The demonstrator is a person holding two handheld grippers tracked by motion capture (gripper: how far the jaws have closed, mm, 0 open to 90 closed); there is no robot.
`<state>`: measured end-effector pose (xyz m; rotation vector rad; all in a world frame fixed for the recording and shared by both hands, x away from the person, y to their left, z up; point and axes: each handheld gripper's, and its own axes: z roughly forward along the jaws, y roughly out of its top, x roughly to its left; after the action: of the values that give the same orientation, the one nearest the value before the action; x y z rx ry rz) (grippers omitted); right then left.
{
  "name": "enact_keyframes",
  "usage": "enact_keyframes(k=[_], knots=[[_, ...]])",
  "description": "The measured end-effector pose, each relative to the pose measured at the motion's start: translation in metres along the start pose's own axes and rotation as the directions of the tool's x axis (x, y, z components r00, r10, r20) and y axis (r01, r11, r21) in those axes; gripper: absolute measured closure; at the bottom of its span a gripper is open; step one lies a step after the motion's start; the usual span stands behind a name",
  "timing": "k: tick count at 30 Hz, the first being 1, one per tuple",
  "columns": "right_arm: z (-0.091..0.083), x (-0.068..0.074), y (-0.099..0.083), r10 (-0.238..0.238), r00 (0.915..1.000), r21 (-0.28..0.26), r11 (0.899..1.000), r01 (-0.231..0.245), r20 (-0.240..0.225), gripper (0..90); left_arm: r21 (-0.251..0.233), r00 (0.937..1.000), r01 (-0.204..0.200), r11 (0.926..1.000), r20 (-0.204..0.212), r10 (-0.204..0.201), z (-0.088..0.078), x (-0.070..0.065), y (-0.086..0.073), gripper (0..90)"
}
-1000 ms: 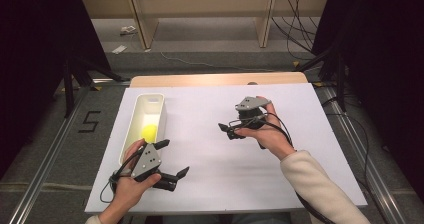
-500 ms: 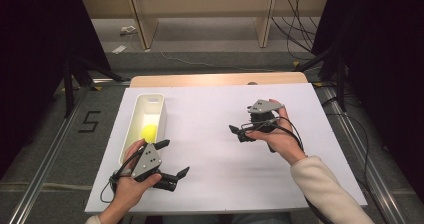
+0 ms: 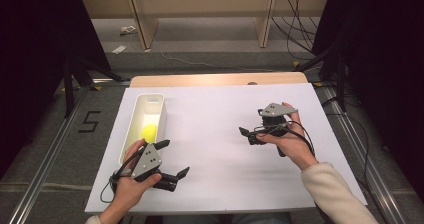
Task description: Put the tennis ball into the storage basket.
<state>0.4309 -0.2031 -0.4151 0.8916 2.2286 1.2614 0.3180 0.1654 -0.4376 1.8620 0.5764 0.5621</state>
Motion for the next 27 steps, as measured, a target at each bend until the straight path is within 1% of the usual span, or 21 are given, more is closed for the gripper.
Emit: enact_keyframes(k=[9, 16, 22, 27], knots=[[-0.013, -0.002, -0.012, 0.009, 0.9999, -0.002, 1.0, -0.009, 0.009, 7.5, -0.002, 1.0, 0.007, 1.0, -0.005, -0.007, 0.0, 0.0, 0.0, 0.0], [-0.024, -0.001, -0.023, 0.016, 0.9999, 0.006, 1.0, -0.016, 0.002, 8.1, -0.004, 0.9999, 0.009, 0.9999, -0.005, -0.009, 0.0, 0.001, 0.0, 0.0], [-0.035, -0.002, -0.034, 0.043, 0.999, -0.009, 0.999, -0.043, 0.007, 9.5, -0.003, 1.0, 0.005, 1.0, -0.004, -0.005, 0.0, 0.001, 0.0, 0.0], [-0.04, -0.003, -0.039, 0.048, 0.9988, -0.012, 0.999, -0.048, 0.012, 9.5, -0.003, 1.0, 0.008, 1.0, -0.003, -0.008, 0.0, 0.001, -0.001, 0.0]])
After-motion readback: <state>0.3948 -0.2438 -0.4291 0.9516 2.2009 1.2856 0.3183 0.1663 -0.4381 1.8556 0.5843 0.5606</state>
